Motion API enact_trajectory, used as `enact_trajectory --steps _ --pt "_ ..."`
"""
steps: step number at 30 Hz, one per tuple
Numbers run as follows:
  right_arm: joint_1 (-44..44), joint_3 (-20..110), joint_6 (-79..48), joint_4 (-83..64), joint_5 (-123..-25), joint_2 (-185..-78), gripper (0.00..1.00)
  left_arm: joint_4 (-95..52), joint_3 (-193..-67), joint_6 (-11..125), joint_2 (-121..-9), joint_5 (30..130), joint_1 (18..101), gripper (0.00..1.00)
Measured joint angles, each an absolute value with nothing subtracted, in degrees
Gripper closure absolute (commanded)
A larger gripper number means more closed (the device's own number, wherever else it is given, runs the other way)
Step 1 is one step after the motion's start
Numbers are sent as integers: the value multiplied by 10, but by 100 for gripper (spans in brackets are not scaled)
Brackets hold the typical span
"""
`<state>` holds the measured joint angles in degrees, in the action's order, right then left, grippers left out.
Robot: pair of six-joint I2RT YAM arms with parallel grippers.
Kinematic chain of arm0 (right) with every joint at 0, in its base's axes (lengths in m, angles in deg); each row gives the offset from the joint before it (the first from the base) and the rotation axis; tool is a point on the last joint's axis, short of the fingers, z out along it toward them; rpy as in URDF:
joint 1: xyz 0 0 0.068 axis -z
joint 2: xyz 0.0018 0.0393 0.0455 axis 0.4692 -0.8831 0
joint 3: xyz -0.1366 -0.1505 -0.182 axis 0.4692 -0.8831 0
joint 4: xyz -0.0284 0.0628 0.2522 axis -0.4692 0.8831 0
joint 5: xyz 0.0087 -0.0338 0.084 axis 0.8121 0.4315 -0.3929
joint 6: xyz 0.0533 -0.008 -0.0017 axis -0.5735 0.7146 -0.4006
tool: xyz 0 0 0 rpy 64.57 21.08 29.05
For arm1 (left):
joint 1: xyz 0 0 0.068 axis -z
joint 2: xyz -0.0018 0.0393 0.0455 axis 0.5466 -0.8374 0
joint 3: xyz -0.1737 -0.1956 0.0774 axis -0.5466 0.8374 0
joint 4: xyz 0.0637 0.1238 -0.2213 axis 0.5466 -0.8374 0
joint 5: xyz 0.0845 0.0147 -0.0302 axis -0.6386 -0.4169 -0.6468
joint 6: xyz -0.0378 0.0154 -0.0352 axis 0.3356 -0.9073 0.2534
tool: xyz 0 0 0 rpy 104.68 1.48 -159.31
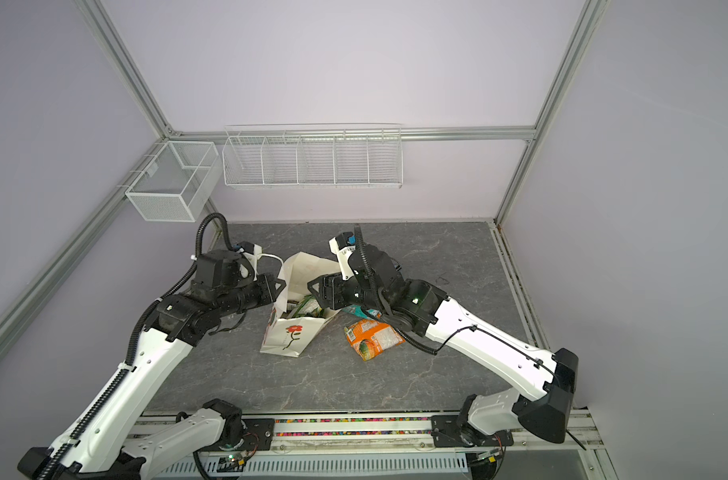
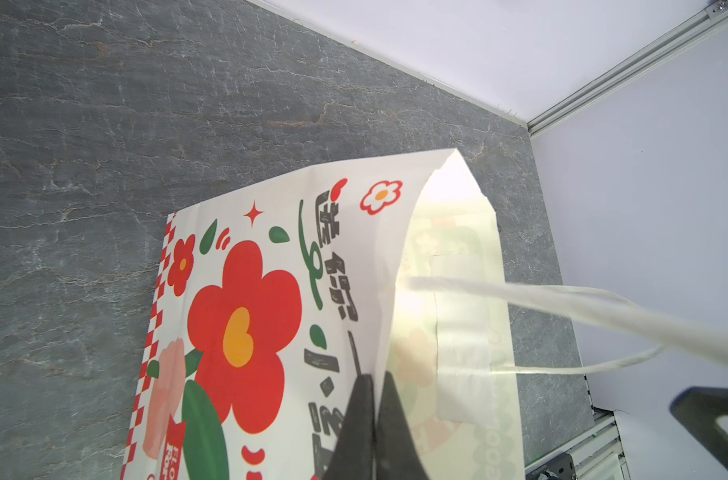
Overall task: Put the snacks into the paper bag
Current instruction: 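Withdraw the right gripper from the paper bag toward the remaining snacks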
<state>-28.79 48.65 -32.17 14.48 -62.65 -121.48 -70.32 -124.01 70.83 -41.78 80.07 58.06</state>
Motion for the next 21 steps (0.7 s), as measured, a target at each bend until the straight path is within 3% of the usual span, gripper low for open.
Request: enact_trajectory --steps 21 --pt "-226 389 -329 177 -580 -1093 25 -700 -1238 708 -418 801 581 100"
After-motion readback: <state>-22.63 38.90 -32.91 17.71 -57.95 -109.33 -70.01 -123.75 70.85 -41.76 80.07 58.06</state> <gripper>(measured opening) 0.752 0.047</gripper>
